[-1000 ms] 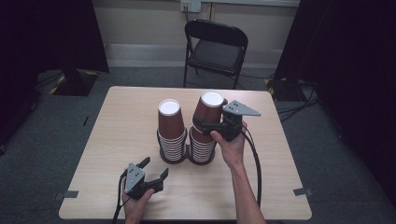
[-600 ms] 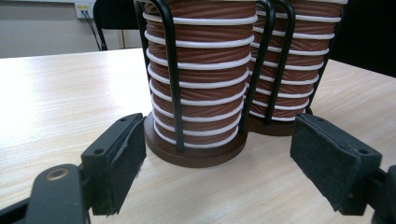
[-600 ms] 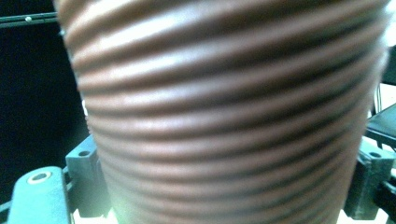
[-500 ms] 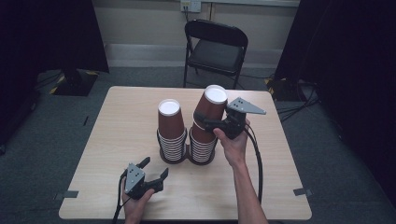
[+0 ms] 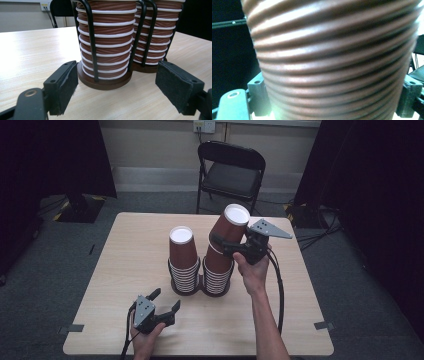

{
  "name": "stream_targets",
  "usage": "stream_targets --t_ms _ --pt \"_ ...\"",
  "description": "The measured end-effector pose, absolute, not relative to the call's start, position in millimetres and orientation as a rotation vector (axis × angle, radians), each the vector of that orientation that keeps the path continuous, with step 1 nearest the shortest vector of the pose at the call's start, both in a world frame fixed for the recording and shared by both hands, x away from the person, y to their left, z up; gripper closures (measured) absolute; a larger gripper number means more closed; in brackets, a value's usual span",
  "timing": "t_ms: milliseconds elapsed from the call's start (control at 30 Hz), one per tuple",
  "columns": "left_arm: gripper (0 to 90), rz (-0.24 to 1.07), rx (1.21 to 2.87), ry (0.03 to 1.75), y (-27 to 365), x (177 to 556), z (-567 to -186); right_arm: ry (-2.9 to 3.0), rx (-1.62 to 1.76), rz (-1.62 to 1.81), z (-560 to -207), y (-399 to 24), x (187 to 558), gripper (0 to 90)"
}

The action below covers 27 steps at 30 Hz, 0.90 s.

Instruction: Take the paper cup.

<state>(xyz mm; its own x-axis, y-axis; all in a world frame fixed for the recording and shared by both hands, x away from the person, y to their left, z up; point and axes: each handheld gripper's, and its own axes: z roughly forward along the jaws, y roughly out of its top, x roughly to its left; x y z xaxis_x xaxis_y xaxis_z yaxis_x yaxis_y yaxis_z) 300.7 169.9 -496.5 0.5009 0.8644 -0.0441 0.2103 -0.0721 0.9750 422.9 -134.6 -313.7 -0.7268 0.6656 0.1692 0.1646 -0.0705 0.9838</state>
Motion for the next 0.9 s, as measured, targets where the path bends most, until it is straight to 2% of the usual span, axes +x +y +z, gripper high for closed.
stream_targets --t_ms 900 --pt "15.8 0.723 1.605 0.972 167 302 -496 1.738 1.005 1.867 -303 -181 401 12.7"
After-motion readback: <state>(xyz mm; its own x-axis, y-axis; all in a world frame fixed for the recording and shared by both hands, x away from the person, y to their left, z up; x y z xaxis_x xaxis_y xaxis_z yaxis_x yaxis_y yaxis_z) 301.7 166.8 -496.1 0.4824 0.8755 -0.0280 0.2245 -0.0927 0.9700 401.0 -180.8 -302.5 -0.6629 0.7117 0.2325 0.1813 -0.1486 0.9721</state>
